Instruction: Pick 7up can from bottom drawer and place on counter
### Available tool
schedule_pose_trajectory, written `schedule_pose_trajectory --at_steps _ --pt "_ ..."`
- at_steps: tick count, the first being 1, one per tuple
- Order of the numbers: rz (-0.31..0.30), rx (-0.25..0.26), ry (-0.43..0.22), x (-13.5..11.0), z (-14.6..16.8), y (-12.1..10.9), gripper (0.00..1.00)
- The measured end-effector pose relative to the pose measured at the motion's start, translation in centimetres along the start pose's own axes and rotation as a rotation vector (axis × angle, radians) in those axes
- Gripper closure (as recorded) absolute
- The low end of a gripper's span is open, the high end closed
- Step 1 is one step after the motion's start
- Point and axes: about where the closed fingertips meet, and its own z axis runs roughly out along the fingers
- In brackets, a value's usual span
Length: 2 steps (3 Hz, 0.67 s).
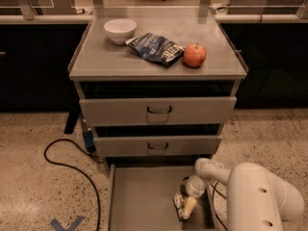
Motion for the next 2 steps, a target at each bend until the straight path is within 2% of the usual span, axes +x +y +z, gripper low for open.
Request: schedule_pose_trajectory --at_steps 1,2 --pt "0.000 0.000 0.000 0.0 0.0 0.0 0.00" --pt "0.022 -0.050 0.022 1.2 2.4 0.9 0.00"
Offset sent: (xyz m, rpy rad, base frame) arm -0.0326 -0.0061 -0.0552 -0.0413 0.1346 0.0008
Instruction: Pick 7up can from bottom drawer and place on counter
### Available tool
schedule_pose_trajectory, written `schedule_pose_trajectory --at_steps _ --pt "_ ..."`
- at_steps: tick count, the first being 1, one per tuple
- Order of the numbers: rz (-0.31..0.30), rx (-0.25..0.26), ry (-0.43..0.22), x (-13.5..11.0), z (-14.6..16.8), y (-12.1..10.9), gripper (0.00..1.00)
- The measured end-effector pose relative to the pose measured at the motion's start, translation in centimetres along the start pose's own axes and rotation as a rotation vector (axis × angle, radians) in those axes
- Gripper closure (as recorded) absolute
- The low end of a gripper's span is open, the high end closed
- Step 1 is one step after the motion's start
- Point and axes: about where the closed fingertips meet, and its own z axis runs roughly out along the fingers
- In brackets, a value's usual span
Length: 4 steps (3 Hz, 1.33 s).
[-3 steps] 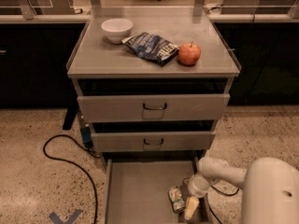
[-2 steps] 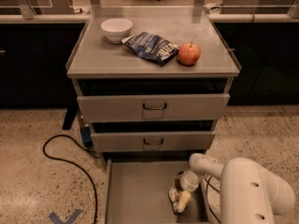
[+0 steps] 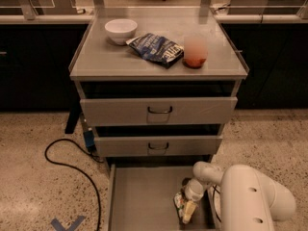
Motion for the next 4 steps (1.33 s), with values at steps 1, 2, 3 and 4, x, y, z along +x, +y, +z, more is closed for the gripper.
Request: schedule_pose_trajectory --at_steps 1,2,3,4 --pt "0.030 -0.072 0.013 1.43 3.61 1.34 0.00" --pt "0.032 -0.075 0.013 1.33 3.29 1.54 0.00" --pt "0.032 -0.075 0.013 1.33 3.30 1.55 0.19" --pt "0.032 -0.075 0.013 1.33 3.30 1.55 0.42"
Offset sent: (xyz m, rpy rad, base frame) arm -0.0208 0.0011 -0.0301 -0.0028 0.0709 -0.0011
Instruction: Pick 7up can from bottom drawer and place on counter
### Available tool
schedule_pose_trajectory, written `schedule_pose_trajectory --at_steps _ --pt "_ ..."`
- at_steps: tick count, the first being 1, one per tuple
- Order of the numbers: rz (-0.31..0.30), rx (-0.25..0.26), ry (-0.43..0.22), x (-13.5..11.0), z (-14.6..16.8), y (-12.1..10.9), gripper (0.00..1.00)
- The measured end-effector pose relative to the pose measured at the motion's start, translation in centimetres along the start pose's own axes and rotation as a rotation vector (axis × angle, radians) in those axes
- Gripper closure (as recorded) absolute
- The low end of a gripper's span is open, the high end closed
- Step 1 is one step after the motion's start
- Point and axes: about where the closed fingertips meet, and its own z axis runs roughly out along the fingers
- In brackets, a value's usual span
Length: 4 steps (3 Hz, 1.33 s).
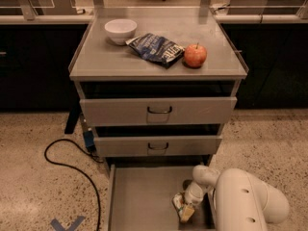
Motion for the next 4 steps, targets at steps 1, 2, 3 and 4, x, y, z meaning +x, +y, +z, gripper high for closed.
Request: schedule_pose_trajectory --at_steps 1,2,3,4 --pt "0.000 0.000 0.000 0.0 0.0 0.0 0.65" --pt "0.000 0.000 0.000 -0.2 -0.5 0.2 0.89" --pt "-0.017 0.022 0.016 -1.1 -2.9 0.7 1.00" --pt "-0.030 0.113 0.046 -2.6 -9.1 1.4 1.00"
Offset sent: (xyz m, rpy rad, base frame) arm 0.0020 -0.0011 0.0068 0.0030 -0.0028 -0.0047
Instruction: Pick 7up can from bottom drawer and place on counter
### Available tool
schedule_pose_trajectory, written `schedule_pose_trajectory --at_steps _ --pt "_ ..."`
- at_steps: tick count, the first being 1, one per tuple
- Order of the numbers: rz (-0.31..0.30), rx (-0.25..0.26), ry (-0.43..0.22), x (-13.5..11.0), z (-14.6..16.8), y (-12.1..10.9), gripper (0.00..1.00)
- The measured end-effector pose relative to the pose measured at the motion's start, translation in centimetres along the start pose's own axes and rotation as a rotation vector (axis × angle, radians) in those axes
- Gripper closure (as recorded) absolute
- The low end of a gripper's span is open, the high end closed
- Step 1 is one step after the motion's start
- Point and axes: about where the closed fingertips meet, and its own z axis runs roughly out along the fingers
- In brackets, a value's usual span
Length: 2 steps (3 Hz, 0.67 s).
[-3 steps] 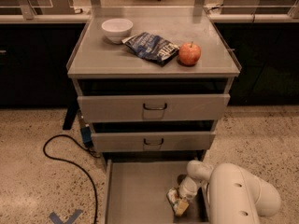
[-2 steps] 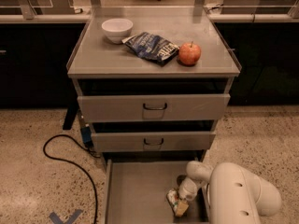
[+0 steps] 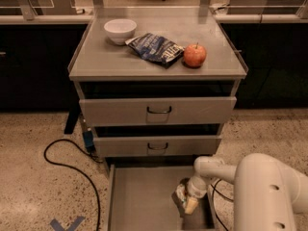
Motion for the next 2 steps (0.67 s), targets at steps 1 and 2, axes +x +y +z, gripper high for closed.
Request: schedule_pose_trajectory --at_steps 1,2 --pt "-0.057 0.049 0.031 -1.5 -6.8 2.3 1.00" --pt "-0.153 0.065 0.051 -3.3 -14.5 5.1 1.00"
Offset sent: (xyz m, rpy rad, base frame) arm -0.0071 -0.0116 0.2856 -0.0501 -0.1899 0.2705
